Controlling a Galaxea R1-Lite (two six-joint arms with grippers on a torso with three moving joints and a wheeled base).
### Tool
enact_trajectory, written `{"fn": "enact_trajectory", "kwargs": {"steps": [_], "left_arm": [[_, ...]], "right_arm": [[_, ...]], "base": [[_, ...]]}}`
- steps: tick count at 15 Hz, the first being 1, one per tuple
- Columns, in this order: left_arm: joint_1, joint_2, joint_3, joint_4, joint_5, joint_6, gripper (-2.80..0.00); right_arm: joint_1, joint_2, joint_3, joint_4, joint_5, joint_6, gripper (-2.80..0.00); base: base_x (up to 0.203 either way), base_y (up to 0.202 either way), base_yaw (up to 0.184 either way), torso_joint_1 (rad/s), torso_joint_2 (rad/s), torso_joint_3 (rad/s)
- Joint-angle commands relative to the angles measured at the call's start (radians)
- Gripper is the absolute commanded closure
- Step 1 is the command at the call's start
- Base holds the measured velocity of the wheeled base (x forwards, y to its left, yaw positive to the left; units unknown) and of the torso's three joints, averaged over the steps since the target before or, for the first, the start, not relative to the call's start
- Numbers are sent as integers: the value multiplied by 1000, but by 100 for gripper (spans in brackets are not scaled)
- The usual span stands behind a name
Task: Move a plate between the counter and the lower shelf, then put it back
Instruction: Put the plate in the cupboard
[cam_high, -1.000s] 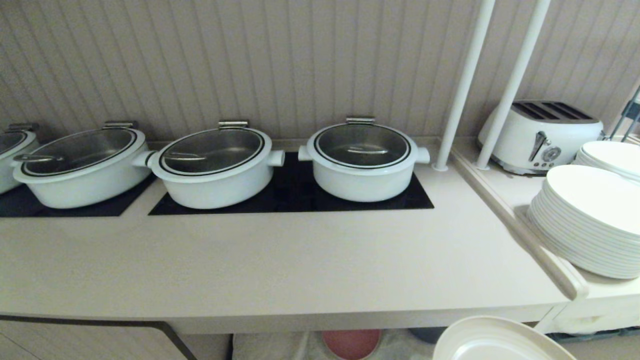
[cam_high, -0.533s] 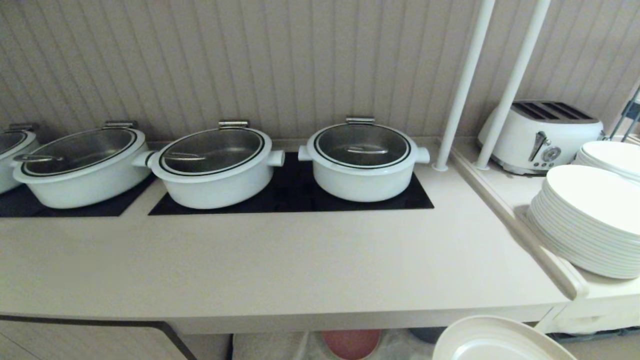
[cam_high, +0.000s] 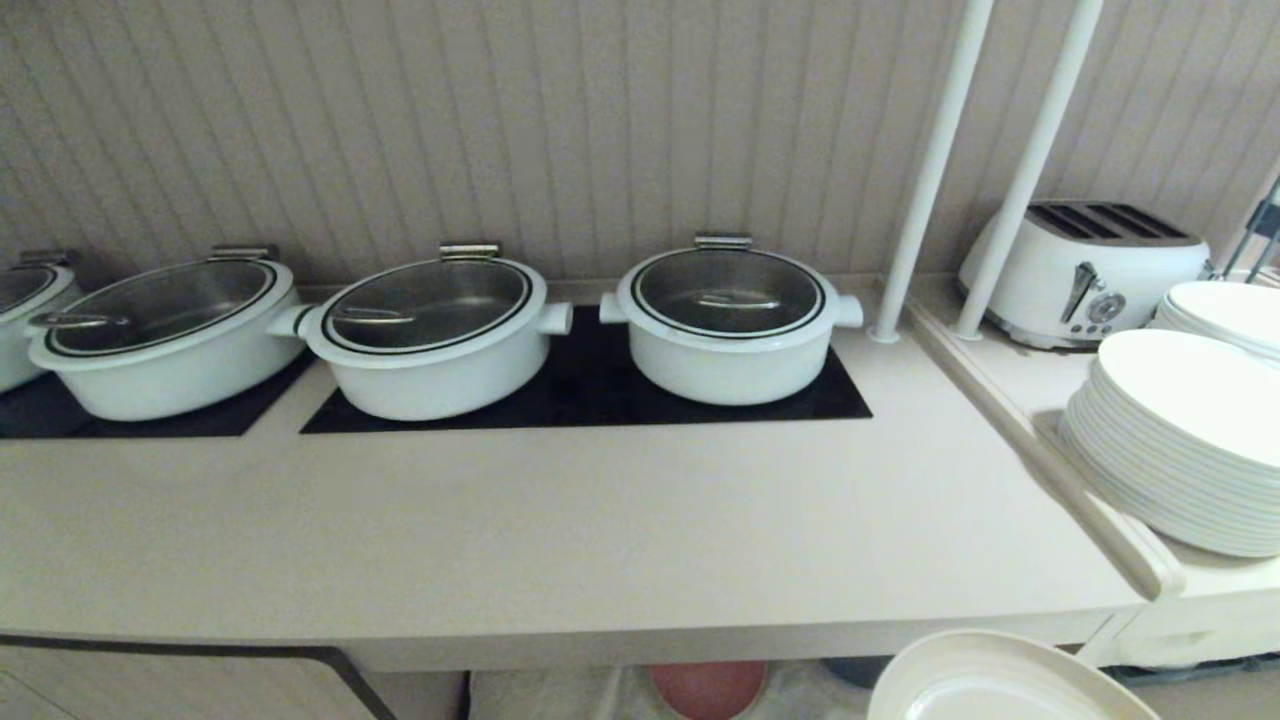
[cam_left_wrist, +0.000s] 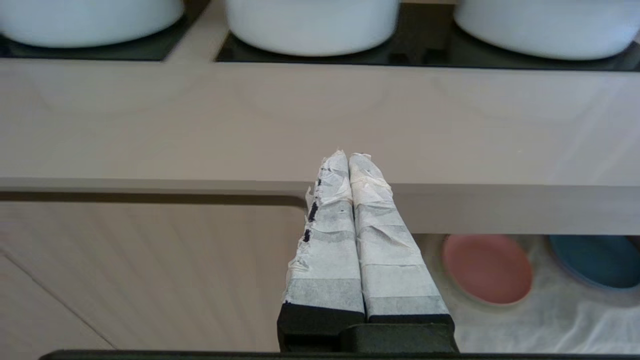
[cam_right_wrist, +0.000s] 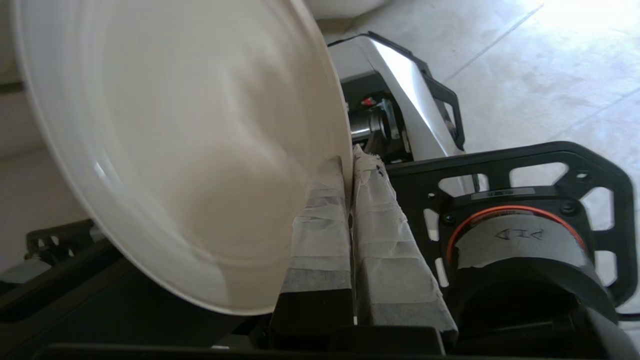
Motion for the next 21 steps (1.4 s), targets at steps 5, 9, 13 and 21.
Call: {"fn": "enact_trajectory", "kwargs": {"steps": [5, 9, 13, 21], "left_arm": [[0, 0, 0, 0, 1, -1, 0], [0, 0, 0, 0, 1, -1, 0], [0, 0, 0, 0, 1, -1, 0], [0, 0, 0, 0, 1, -1, 0]], "right_arm": [[4, 3, 0, 2, 2, 4, 0], [4, 4, -2, 2, 2, 4, 0], [4, 6, -6, 2, 2, 4, 0], [4, 6, -8, -1, 2, 4, 0]], "base": [[0, 194, -4, 1, 2, 5], [0, 198, -2, 1, 0, 3], [0, 197, -1, 4, 3, -1], [0, 192, -1, 3, 2, 2]]}}
